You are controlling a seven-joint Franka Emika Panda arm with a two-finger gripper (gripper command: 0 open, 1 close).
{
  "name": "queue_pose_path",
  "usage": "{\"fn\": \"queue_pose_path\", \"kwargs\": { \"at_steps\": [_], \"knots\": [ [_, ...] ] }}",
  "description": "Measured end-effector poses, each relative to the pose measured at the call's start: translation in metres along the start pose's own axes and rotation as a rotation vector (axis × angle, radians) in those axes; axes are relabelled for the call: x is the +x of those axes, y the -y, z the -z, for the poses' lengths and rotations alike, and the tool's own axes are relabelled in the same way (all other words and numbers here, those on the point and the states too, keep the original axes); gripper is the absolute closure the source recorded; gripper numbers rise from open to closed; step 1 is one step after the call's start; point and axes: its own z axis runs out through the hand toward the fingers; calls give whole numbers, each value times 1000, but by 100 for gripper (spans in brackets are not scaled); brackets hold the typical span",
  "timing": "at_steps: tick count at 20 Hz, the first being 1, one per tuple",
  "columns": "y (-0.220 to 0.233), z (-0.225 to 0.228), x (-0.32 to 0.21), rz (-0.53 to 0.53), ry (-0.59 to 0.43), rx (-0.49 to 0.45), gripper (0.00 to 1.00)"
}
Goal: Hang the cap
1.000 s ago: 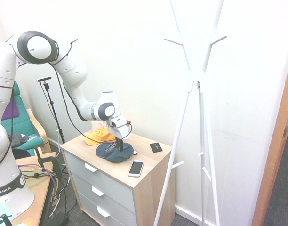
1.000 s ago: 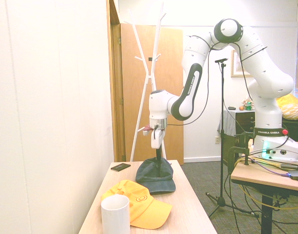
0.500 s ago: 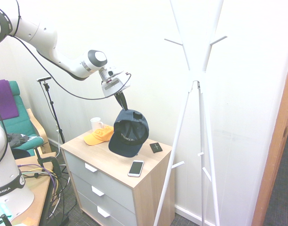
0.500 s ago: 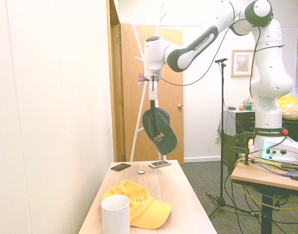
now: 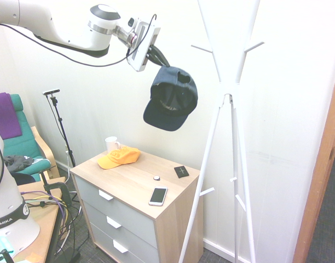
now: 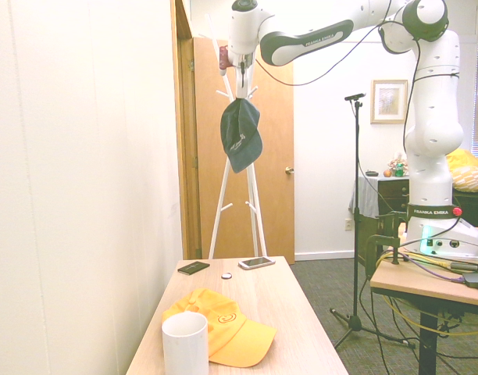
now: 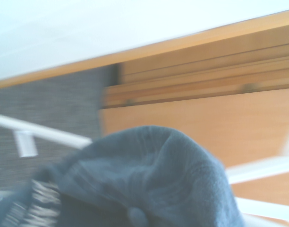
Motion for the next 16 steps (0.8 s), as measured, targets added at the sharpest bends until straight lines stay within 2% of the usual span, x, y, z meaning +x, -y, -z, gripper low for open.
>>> {"fn": "queue_pose_path", "kwargs": {
  "at_steps": [4, 9, 13, 16],
  "knots": [
    [-55, 18, 36, -43, -33, -91, 100],
    [-108, 15, 64, -106, -41, -128, 100],
    [-124, -10, 66, -131, -14, -137, 100],
    [-116, -31, 54, -119, 36, -128, 100]
  ]
}}
